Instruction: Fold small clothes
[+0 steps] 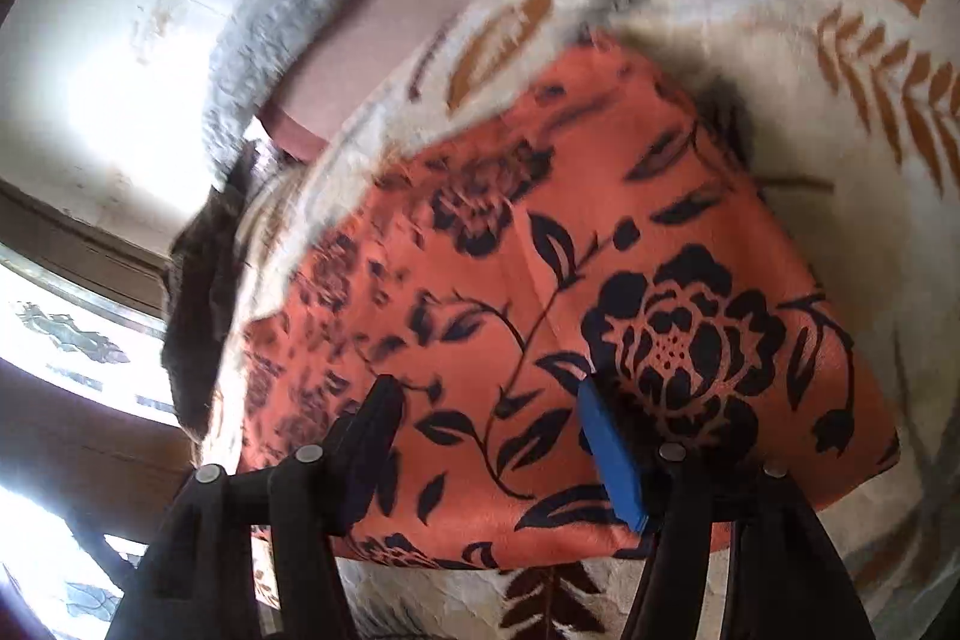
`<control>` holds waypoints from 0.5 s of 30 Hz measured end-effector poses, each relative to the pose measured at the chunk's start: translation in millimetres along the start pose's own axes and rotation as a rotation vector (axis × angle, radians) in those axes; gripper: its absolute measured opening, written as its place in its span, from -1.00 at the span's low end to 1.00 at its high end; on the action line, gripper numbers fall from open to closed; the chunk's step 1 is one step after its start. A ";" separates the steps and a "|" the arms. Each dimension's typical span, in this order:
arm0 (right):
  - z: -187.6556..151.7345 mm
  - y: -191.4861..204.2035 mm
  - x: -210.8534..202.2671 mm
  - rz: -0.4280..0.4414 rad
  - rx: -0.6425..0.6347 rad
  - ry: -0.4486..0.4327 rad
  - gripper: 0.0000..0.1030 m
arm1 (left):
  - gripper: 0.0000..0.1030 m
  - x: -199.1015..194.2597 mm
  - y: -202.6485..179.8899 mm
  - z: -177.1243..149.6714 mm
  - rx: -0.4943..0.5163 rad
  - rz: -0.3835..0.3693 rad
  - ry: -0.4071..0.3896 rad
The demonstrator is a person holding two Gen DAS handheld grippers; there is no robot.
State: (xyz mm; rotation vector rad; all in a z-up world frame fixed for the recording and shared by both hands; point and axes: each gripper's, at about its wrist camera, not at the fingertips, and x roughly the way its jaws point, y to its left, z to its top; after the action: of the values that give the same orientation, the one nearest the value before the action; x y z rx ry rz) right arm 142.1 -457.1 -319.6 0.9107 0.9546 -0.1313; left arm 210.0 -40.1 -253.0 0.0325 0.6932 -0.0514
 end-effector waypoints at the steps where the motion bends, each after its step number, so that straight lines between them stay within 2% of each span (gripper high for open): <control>1: -2.0 -2.9 0.9 0.003 0.011 -0.015 0.22 | -0.14 -0.2 -2.4 -0.1 0.009 0.007 -0.005; 7: -0.1 -9.0 1.0 0.045 0.048 -0.007 0.23 | -0.11 -9.8 -7.8 2.9 0.026 0.001 -0.059; 15: 1.3 -10.1 -1.5 0.062 0.055 -0.003 0.27 | -0.08 -2.5 -13.5 2.6 0.019 -0.032 -0.021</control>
State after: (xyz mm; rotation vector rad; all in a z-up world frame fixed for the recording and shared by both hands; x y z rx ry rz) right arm 137.4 -464.9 -324.4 0.9896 0.9229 -0.1068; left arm 209.0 -53.6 -249.5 0.0395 0.6725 -0.0892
